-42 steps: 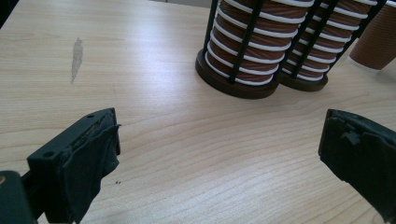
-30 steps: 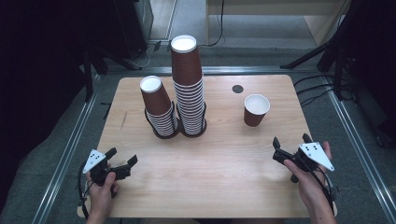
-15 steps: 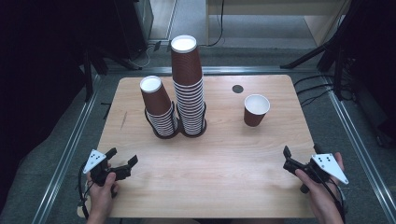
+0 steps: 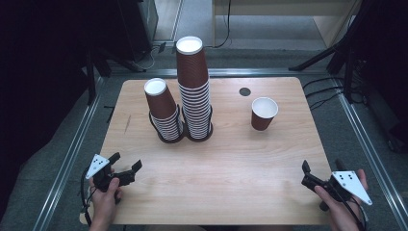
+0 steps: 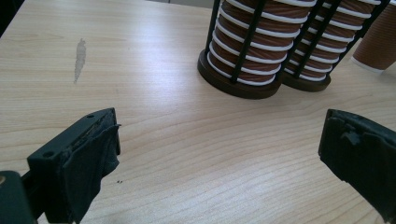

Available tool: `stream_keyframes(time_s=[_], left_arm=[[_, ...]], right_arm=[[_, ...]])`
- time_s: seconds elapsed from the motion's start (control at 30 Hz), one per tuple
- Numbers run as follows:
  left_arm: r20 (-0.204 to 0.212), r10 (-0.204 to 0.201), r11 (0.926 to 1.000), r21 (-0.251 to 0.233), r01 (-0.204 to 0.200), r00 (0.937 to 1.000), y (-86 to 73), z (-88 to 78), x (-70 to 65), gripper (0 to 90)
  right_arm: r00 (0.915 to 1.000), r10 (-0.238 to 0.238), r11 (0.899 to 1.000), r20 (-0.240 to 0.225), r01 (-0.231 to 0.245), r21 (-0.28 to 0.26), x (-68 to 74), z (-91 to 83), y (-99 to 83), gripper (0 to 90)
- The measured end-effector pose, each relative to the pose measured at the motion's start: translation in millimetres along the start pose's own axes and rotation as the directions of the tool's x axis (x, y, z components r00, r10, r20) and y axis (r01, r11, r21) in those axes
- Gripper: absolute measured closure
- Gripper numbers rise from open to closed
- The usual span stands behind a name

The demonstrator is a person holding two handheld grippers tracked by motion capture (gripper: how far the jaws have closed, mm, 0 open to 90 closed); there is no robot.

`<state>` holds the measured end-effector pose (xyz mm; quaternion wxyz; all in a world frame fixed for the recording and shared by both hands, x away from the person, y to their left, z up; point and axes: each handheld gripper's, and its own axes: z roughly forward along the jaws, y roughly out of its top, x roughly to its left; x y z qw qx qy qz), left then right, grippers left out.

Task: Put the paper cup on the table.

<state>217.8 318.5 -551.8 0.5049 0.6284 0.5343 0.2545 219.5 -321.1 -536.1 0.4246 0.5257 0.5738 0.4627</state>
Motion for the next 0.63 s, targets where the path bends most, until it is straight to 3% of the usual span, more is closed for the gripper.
stream_keyframes(time_s=[0.13, 0.33, 0.63], left_arm=[[-0.001, 0.001, 1.0000, 0.001, -0.001, 1.0000, 0.0, 0.1, -0.3, 0.0], [0.003, -0.002, 1.0000, -0.002, 0.002, 1.0000, 0.4, 0.1, 0.3, 0.0], [0.004, -0.004, 1.0000, -0.001, 0.004, 1.0000, 0.5, 0.6, 0.6, 0.0]], right_arm=[[0.9995, 0.025, 1.000, 0.021, -0.025, 0.006, -6.3, -9.3, -5.5, 0.0], [0.9993, 0.022, 1.000, 0.029, -0.022, -0.003, -9.7, -22.7, -7.3, 0.0], [0.9992, 0.025, 1.000, 0.033, -0.025, 0.010, -8.4, -21.5, -10.8, 0.0]])
